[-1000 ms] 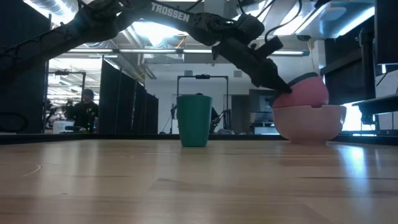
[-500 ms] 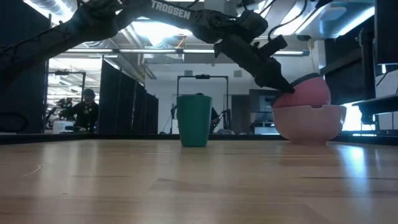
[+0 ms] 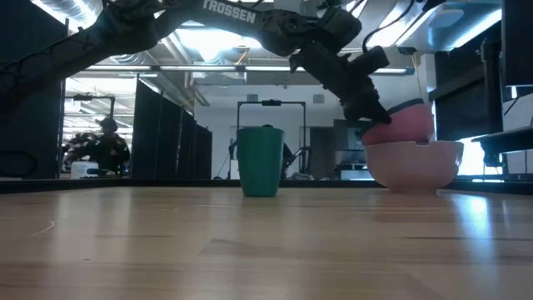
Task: Nest bowls inside each other
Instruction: Stack the bowls on top of the light blue bowl
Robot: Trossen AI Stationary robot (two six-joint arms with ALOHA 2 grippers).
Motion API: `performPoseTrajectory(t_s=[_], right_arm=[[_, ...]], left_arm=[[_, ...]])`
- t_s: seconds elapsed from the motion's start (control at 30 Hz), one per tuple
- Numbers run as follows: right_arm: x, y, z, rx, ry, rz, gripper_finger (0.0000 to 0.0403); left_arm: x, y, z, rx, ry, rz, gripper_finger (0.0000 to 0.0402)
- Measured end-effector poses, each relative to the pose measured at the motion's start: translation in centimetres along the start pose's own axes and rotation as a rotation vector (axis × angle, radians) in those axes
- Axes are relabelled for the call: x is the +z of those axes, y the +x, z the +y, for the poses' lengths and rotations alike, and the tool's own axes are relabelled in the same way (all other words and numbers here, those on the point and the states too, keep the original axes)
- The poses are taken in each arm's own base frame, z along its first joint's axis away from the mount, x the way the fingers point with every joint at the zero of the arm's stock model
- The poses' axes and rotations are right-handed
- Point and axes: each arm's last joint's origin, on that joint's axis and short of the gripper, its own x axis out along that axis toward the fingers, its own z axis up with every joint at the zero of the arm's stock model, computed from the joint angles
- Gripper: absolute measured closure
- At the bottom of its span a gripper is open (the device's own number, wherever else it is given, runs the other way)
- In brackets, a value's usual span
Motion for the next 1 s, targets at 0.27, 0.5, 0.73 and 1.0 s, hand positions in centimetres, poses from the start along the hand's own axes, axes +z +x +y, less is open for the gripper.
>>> performPoseTrajectory(t_s=[0.27, 0.5, 0.73, 1.0], right_arm=[[0.0, 0.0, 0.0, 0.0, -0.025, 0.003, 0.0228], [0.1, 0.0, 0.0, 0.0, -0.039, -0.007, 0.0228], [0.1, 0.0, 0.0, 0.0, -0.053, -0.01, 0.0228], [0.1, 0.0, 0.0, 0.0, -0.067, -0.004, 0.0228]], left_arm=[[0.2, -0.1, -0.3, -0.006, -0.098, 0.003, 0.0345], [-0.5, -0.1, -0.8, -0.061, -0.139, 0.084, 0.0345], [-0.3, -0.1, -0.6, -0.039, -0.121, 0.053, 0.0345], [0.5, -0.1, -0.9, -0.026, -0.067, 0.017, 0.0345]])
